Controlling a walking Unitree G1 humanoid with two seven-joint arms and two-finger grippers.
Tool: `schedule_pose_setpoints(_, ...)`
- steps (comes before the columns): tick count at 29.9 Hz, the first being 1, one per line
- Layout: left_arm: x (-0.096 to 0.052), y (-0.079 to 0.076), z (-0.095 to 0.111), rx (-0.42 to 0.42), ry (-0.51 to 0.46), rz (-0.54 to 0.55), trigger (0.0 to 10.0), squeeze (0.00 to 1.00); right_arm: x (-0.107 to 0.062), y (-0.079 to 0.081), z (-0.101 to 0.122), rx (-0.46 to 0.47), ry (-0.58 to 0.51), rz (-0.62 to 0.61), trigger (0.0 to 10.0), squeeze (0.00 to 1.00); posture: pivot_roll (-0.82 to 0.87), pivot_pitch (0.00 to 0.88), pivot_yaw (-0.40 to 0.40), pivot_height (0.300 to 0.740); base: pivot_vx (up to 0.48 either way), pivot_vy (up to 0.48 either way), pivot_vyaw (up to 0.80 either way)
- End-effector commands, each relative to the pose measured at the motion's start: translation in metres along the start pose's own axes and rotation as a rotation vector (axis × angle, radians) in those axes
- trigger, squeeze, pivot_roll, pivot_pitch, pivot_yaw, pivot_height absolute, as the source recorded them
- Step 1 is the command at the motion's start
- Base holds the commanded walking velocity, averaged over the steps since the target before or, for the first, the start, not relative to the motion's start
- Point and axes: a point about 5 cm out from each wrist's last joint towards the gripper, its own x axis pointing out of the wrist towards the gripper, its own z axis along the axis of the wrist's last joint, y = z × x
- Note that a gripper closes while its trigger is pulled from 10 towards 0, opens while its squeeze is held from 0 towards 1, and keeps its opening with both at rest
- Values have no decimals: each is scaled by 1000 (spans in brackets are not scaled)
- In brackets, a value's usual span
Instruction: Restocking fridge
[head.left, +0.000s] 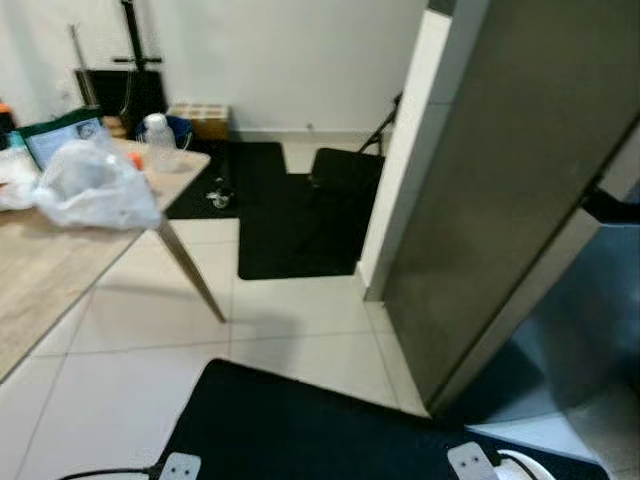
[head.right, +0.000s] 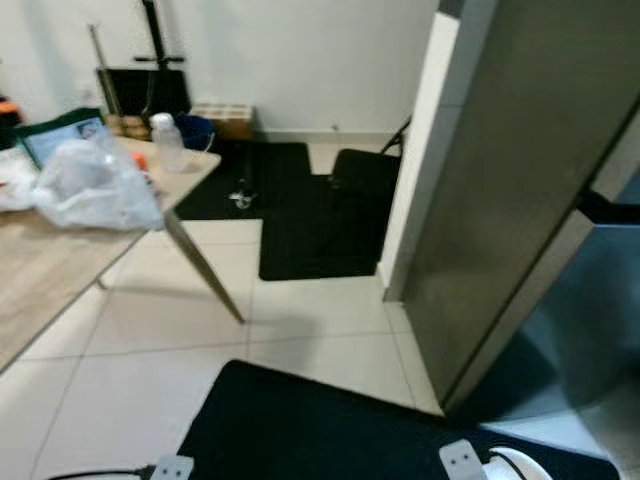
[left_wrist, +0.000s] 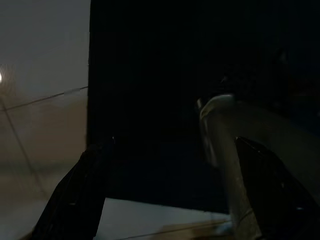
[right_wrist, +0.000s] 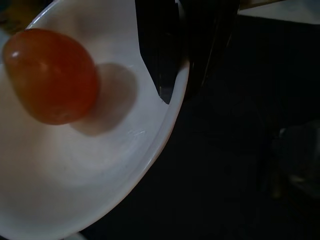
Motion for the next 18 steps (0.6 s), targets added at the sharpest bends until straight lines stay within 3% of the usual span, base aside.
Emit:
schedule_pose_setpoints(1, 1, 0, 4, 13, -7, -3, 10000, 0, 0, -2, 0, 1, 0, -10, 10000, 0, 81, 0, -6, 740, 0, 0, -788)
schedule_pose_setpoints(18, 1, 0, 8, 24, -17, -4, 10000, 0, 0, -1, -1, -7, -1, -3, 10000, 0, 79, 0, -5, 740, 0, 0, -786)
